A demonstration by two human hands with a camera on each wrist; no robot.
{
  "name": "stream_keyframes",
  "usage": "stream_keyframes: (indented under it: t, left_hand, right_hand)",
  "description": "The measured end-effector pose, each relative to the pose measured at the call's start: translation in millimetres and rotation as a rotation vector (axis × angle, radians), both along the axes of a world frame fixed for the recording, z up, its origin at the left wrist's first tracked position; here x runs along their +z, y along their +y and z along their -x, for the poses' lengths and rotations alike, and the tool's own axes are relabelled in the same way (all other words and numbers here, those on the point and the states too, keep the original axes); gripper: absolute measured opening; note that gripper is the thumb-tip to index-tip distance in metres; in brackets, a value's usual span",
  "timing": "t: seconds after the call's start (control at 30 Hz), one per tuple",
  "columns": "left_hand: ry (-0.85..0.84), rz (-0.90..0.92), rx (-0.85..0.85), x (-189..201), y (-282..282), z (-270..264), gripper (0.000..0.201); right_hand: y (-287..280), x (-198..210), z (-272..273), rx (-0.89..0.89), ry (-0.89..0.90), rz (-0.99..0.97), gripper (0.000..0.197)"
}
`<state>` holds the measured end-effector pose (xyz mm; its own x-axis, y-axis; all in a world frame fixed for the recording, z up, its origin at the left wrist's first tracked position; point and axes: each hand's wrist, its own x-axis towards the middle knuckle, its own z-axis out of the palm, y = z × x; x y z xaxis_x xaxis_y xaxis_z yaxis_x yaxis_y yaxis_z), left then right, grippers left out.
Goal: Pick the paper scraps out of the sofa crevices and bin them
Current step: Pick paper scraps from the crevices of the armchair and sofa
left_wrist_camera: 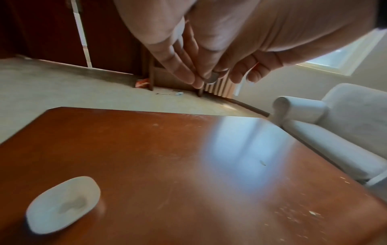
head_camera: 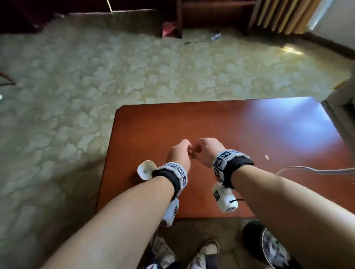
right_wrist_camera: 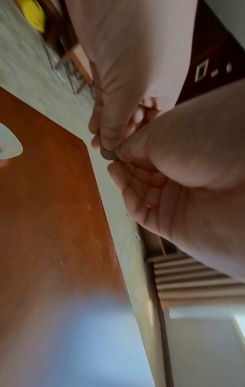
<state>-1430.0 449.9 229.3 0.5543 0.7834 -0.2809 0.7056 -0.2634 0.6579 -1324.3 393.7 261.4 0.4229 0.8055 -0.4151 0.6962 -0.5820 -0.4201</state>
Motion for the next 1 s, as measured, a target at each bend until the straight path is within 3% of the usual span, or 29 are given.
stream_keyframes:
  t: [0.17,0.23,0.4,0.73,1.0]
  left_hand:
    - [0.136,-0.007,0.126,-36.6,55.7,98.2,0.022]
    - [0.163,0.021,0.203,-57.6,70.6,136.0,0.025]
    - [0.193,0.066,0.347,-111.3,98.0,198.1,0.009]
    - [0.241,0.136,0.365,-208.6,121.0,179.3,0.011]
    - [0.348,0.176,0.491,-227.5,96.3,186.5,0.011]
  right_hand:
    - [73.1,-42.2,65.5,0.18,0.075,0.078,0.015]
    - [95.6,-64.3,82.3,0.201,0.057,0.109,0.018]
    - [135.5,-125.1,98.6,0.193,0.022,0.141,0.018]
    - [180.0,-249.9,116.5,0.358,0.021,0.228,0.014]
    - [191.8,-277.1,112.5,0.436,0.099,0.283,0.007]
